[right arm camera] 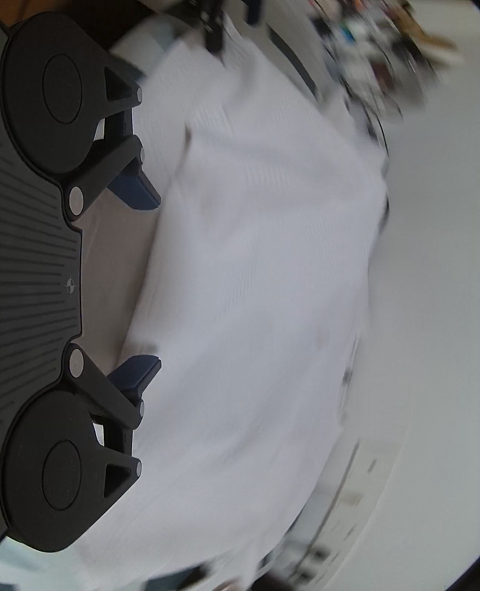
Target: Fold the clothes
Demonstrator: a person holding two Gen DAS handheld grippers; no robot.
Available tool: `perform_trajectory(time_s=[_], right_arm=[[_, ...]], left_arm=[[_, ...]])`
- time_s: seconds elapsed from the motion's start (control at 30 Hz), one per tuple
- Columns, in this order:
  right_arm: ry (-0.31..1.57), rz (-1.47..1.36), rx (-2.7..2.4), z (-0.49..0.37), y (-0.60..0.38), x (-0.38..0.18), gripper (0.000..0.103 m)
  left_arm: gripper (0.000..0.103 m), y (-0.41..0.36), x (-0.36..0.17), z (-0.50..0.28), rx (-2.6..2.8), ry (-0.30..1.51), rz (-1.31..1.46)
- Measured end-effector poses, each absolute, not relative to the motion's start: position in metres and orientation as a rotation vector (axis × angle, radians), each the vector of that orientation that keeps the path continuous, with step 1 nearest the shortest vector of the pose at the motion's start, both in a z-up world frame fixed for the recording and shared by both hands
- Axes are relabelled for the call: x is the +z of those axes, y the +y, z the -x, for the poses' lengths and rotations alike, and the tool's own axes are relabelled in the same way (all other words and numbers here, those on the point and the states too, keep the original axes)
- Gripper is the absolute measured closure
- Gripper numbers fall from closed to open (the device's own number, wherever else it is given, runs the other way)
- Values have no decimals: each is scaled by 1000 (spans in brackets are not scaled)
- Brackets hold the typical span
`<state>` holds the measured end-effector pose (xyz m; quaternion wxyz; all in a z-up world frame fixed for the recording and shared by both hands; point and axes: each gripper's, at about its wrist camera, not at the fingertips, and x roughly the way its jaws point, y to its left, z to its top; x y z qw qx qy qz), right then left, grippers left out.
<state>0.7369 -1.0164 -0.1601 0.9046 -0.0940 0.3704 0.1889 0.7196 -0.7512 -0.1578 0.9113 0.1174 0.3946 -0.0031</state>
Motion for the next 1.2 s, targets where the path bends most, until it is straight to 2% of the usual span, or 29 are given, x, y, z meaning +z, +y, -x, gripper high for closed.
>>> perform_trajectory(time_s=[0.07,0.13,0.23,0.27,0.3,0.4,0.63,0.8,0.97,1.0,1.07,1.13,1.17,1.2], right_arm=[[758,233,436,-737,-999,-164,19],[751,215,458,-746,-993,-165,26],[752,52,493,-764,-998,-159,64],[758,-29,489,-772,-1005,-156,85],[758,-98,475,-779,-1014,-152,96],[709,-178,425,-783,-1034,-137,99],[709,-279,444,-771,-1066,-114,100],[710,-277,442,-767,-1064,-121,99],[698,-270,360,-765,-1065,-126,99],[694,-268,339,-765,-1067,-127,97],[703,-268,302,-765,-1074,-131,92],[718,-255,284,-762,-1080,-135,80],[722,-246,272,-759,-1082,-137,69],[725,-232,249,-756,-1085,-139,57]], left_arm=[[22,-749,-157,-718,-2,816,-232],[21,-749,-155,-717,-5,815,-232],[16,-761,-153,-717,-50,799,-275],[15,-765,-153,-718,-64,794,-289],[14,-768,-152,-718,-79,788,-303],[14,-782,-153,-719,-114,774,-356],[14,-821,-158,-730,-192,740,-438],[12,-843,-149,-732,-304,736,-412],[9,-871,-160,-740,-308,703,-519],[6,-875,-165,-743,-296,706,-540],[6,-864,-164,-748,-259,712,-492],[13,-849,-164,-754,-218,739,-449],[22,-839,-162,-755,-202,750,-419],[41,-828,-161,-756,-166,764,-389]])
